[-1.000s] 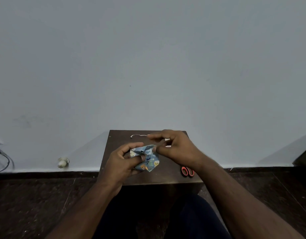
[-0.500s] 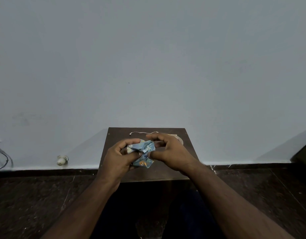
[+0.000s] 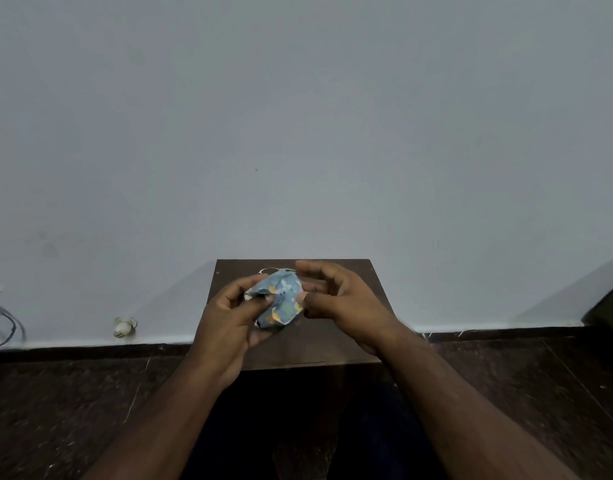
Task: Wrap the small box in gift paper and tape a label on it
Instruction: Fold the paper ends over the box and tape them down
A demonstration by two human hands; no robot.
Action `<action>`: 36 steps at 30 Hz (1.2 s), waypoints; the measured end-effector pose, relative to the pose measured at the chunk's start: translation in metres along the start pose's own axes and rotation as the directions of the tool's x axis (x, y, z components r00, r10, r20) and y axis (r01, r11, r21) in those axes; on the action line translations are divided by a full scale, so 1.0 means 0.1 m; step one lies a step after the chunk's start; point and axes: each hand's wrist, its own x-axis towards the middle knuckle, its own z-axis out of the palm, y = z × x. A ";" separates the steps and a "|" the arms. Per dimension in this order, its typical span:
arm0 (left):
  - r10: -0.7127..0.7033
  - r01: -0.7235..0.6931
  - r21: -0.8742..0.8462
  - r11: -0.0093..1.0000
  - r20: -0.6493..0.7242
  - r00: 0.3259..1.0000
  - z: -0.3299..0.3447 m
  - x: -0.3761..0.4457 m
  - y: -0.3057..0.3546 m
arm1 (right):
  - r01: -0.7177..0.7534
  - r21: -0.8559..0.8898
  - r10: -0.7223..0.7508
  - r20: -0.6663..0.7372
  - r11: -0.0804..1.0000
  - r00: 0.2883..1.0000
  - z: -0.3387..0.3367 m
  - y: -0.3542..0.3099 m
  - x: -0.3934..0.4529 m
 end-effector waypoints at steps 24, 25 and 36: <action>0.050 -0.044 -0.247 0.968 0.017 0.999 -0.05 0.05 0.04 | 0.038 0.361 0.030 -0.182 0.932 0.983 0.14 0.15 -0.10; 0.058 -0.052 -0.220 0.974 0.022 0.998 -0.05 0.05 0.03 | 0.052 0.348 0.010 -0.176 0.936 0.984 0.14 0.16 -0.10; 0.070 -0.061 -0.131 0.990 0.066 0.995 0.00 0.00 -0.01 | 0.077 0.302 -0.026 -0.170 0.950 0.985 0.12 0.24 -0.05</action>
